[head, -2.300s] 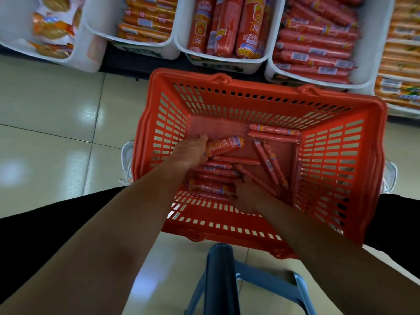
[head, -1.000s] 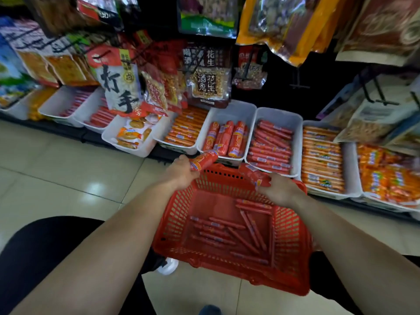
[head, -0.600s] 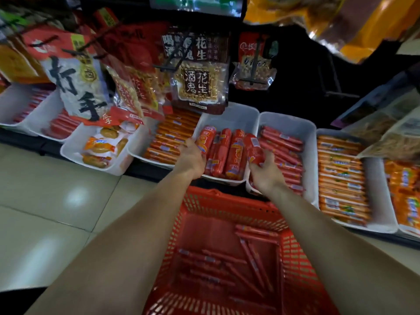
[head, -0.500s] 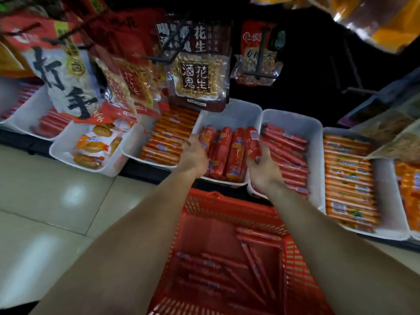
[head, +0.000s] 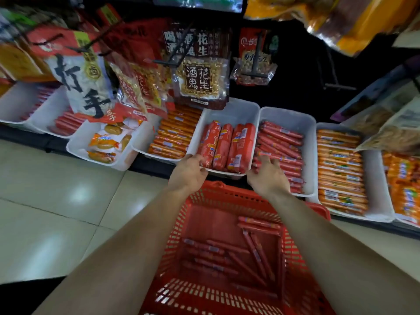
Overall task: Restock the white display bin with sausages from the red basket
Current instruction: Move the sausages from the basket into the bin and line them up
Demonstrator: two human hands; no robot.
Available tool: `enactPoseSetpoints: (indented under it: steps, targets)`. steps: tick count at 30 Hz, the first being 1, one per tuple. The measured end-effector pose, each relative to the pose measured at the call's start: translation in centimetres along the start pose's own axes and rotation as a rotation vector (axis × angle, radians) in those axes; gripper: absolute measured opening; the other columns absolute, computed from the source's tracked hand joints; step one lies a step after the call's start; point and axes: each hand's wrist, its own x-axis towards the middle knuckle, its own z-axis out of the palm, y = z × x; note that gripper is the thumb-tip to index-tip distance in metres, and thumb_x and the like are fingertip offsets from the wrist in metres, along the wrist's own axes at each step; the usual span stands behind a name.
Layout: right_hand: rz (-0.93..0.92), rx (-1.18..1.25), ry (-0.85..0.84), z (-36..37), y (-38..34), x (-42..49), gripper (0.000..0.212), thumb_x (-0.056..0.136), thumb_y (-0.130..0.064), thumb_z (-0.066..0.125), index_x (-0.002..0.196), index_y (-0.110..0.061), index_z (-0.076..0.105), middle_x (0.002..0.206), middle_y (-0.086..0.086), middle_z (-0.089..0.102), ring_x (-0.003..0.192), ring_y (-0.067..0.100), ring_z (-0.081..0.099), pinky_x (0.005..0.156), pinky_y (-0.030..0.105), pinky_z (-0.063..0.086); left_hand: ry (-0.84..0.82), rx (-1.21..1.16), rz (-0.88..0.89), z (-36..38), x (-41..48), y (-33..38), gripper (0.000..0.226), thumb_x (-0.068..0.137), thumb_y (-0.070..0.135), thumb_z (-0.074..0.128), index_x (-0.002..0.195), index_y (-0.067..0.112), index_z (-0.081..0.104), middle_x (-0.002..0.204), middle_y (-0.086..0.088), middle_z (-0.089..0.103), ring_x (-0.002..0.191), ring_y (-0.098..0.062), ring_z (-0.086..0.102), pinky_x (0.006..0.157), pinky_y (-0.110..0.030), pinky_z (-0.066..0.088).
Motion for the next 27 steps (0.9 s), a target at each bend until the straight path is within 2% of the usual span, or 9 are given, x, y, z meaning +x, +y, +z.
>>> enactPoseSetpoints:
  steps: [4,7,11,15,18,21,24,27]
  targets:
    - [-0.058,0.065,0.034,-1.2,2.2,-4.5,0.047,0.09,-0.032,0.058,0.135,-0.018,0.051,0.135,0.011,0.049,0.115,0.038,0.057,0.09,0.047,0.05,-0.011,0.007,-0.033,-0.6,-4.7,0.3,0.032,0.089,0.022,0.06,0.121,0.019,0.067,0.122,-0.007,0.065,0.112,-0.027,0.062,0.098,-0.036,0.049]
    - [-0.156,0.153,0.078,-0.9,4.8,-8.0,0.033,0.087,-0.021,0.059,0.12,-0.019,0.061,0.117,0.006,0.058,0.105,0.031,0.06,0.087,0.044,0.051,-0.055,0.03,-0.012,0.6,-8.8,0.0,0.029,0.086,0.02,0.065,0.114,0.016,0.069,0.116,-0.01,0.067,0.11,-0.027,0.063,0.098,-0.033,0.047]
    - [-0.129,0.08,-0.101,1.6,9.5,-10.3,0.032,0.085,-0.018,0.063,0.117,-0.017,0.065,0.116,0.009,0.061,0.107,0.029,0.062,0.097,0.037,0.048,-0.215,0.126,-0.001,3.1,-12.6,-0.9,0.043,0.086,0.027,0.068,0.127,0.015,0.062,0.127,-0.011,0.064,0.119,-0.029,0.06,0.101,-0.031,0.044]
    - [-0.044,-0.068,-0.322,4.8,13.5,-11.3,0.052,0.087,-0.024,0.067,0.135,-0.009,0.053,0.133,0.023,0.051,0.123,0.039,0.054,0.105,0.036,0.042,-0.36,0.209,-0.041,6.0,-14.2,-2.5,0.065,0.082,0.038,0.073,0.14,0.017,0.051,0.137,-0.013,0.058,0.126,-0.031,0.055,0.106,-0.034,0.043]
    - [0.016,-0.129,-0.406,7.4,15.1,-11.2,0.072,0.088,-0.033,0.069,0.147,-0.007,0.037,0.146,0.028,0.039,0.13,0.041,0.049,0.107,0.037,0.041,-0.444,0.232,-0.043,8.2,-14.1,-3.6,0.08,0.077,0.05,0.076,0.144,0.018,0.047,0.135,-0.015,0.057,0.124,-0.034,0.056,0.104,-0.038,0.045]
    - [0.069,-0.201,-0.476,10.9,16.0,-10.9,0.09,0.081,-0.035,0.075,0.15,-0.003,0.026,0.152,0.03,0.027,0.137,0.045,0.04,0.11,0.044,0.039,-0.518,0.313,0.007,10.8,-13.3,-5.0,0.087,0.074,0.052,0.076,0.147,0.021,0.041,0.141,-0.012,0.052,0.13,-0.033,0.05,0.107,-0.042,0.043]
    - [0.114,-0.283,-0.538,14.1,16.5,-10.9,0.106,0.073,-0.051,0.079,0.151,-0.008,0.021,0.151,0.025,0.025,0.137,0.046,0.034,0.112,0.048,0.036,-0.6,0.408,0.074,13.7,-12.5,-6.6,0.098,0.072,0.05,0.079,0.153,0.024,0.031,0.153,-0.006,0.037,0.141,-0.032,0.037,0.114,-0.046,0.036]
    - [0.102,-0.347,-0.558,16.5,17.1,-11.7,0.139,0.059,-0.075,0.076,0.157,-0.013,-0.001,0.15,0.022,0.021,0.136,0.046,0.03,0.108,0.053,0.035,-0.678,0.49,0.15,15.9,-12.0,-7.9,0.111,0.068,0.05,0.083,0.157,0.029,0.019,0.16,-0.002,0.022,0.146,-0.032,0.023,0.117,-0.05,0.031]
